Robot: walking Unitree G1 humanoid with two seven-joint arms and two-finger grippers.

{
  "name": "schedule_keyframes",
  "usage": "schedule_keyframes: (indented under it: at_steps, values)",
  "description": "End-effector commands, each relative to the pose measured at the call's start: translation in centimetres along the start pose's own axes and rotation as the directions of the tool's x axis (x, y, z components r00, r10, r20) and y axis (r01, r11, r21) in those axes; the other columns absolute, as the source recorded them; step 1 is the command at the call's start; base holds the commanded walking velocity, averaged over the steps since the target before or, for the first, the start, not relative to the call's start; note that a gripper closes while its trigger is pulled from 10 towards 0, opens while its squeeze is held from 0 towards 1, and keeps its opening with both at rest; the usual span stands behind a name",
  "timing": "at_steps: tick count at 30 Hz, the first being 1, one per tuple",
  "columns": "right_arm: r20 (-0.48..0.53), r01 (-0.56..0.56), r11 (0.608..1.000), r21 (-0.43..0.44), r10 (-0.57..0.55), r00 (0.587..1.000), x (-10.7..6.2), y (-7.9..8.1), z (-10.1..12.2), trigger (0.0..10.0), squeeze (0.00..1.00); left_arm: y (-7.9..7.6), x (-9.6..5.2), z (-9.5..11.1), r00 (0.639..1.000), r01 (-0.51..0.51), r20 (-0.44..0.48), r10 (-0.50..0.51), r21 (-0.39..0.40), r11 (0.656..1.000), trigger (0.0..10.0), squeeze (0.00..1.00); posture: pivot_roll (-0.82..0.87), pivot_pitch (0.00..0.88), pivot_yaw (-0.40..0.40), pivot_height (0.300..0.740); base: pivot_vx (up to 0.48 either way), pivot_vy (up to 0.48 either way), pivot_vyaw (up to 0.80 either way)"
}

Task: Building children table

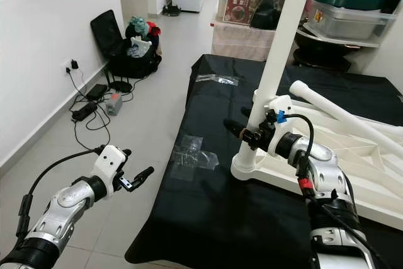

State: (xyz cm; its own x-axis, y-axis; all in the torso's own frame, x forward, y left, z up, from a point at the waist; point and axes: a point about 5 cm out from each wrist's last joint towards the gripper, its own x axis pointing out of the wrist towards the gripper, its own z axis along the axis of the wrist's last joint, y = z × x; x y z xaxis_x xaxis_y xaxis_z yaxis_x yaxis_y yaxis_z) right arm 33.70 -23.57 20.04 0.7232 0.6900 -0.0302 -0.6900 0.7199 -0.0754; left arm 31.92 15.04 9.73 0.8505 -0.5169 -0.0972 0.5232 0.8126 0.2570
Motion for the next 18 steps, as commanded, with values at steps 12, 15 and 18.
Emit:
schedule_keyframes:
  at_steps: [12,15,18]
  values:
    - [0.033,-0.256,0.963,-0.082,0.260,0.965,2.7,2.5,1.2,10.0,0.00,-0.2,-0.2,0.0,1.000,0.003,0.003,-0.003,0.004,1.000,10.0,0.00,0.10,0.000,-0.093,0.740,0.000,0.000,0.00]
    - [0.030,-0.270,0.959,-0.085,0.274,0.961,2.7,2.7,1.2,10.0,0.00,-0.2,-0.3,-0.1,1.000,0.003,0.002,-0.003,0.003,1.000,10.0,0.00,0.10,0.000,-0.093,0.740,0.000,0.000,0.00]
    - [0.025,-0.292,0.952,-0.087,0.295,0.955,2.9,3.0,1.0,10.0,0.00,-0.3,-0.3,-0.1,1.000,0.002,0.001,-0.002,0.001,1.000,10.0,0.00,0.10,0.000,-0.096,0.740,0.000,0.000,0.00]
